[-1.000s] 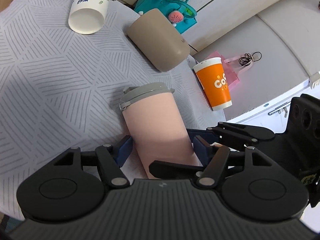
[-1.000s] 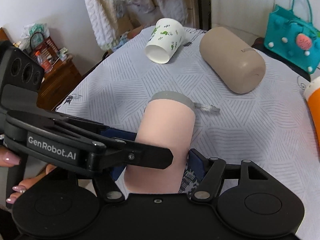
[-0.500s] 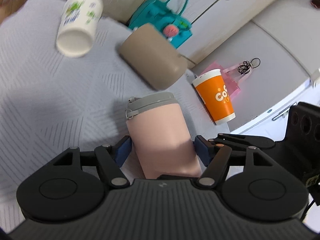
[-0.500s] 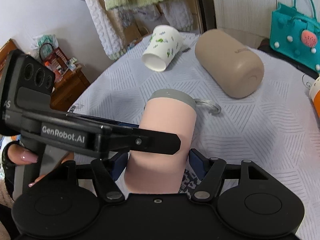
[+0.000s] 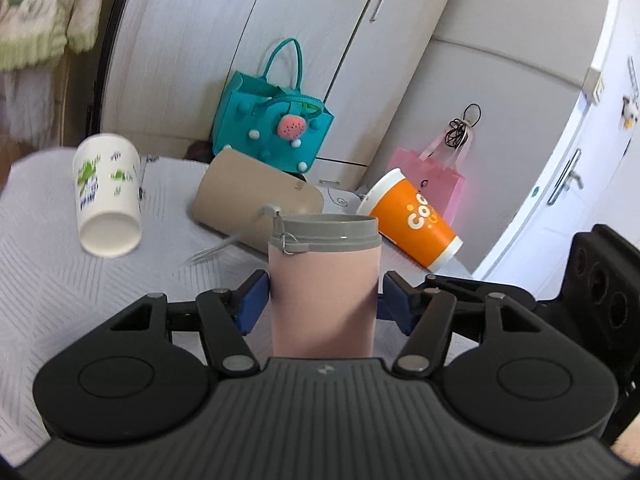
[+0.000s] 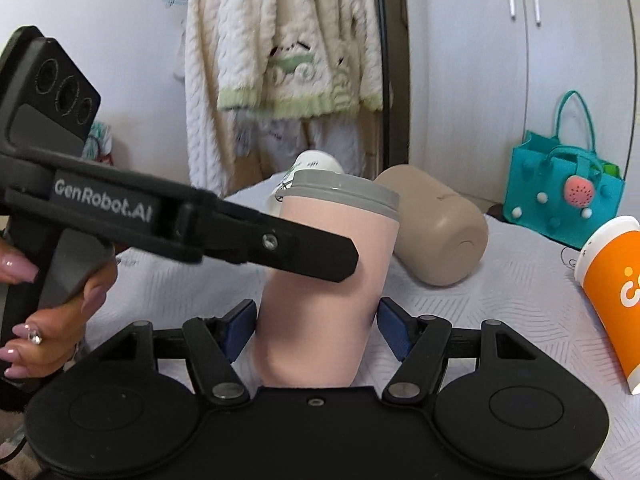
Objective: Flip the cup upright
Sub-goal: 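Rotate the right gripper to stand the pink bottle upright, lid up, then set the pink bottle down on the table and open the right gripper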
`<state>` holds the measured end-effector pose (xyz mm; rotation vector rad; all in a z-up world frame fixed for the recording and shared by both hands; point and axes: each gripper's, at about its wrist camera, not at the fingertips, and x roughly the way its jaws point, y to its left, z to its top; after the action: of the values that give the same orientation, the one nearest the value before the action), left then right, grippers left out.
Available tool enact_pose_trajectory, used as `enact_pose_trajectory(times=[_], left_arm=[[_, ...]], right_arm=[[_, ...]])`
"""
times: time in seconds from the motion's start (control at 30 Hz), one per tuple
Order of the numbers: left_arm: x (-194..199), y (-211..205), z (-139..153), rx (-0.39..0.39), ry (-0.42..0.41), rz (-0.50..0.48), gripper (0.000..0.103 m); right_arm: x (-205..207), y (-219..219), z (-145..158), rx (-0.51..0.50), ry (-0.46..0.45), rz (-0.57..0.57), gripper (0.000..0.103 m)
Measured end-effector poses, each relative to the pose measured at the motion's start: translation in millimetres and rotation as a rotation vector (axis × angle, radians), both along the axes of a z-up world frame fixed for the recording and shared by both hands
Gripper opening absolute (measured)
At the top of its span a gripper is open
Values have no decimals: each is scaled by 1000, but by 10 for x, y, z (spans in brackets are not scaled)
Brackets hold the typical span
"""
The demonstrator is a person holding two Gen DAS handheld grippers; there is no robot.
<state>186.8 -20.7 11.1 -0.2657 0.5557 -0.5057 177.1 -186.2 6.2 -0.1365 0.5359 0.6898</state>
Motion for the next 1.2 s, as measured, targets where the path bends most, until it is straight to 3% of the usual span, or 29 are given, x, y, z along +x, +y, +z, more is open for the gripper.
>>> enact_pose_trajectory(times=[0.2, 0.47, 0.63, 0.87, 0.97, 1.03, 1.07, 1.2], left_arm=[[-5, -102, 41, 65, -101, 1, 62], [-9, -145, -14, 100, -160, 0, 62], [-53, -151, -46, 107, -176, -10, 63], [-99, -142, -45, 100, -166, -15, 65], [-75, -114, -36, 81, -117, -14, 68], [-56, -91, -51, 60, -83, -21, 76], [-68, -85, -62, 58, -81, -19, 77], [-122, -68, -82, 75, -81, -8, 79]], right_arm=[[-13, 209, -80, -118, -169, -50, 71], [20, 215, -89, -132, -201, -72, 71], [-41, 256, -109, -192, -230, -91, 71], [-87, 283, -107, -223, -259, -95, 71], [-98, 303, -103, -224, -249, -105, 72], [-88, 298, -92, -203, -228, -105, 76], [-87, 291, -85, -191, -223, -111, 81], [-116, 254, -60, -162, -225, -135, 84]])
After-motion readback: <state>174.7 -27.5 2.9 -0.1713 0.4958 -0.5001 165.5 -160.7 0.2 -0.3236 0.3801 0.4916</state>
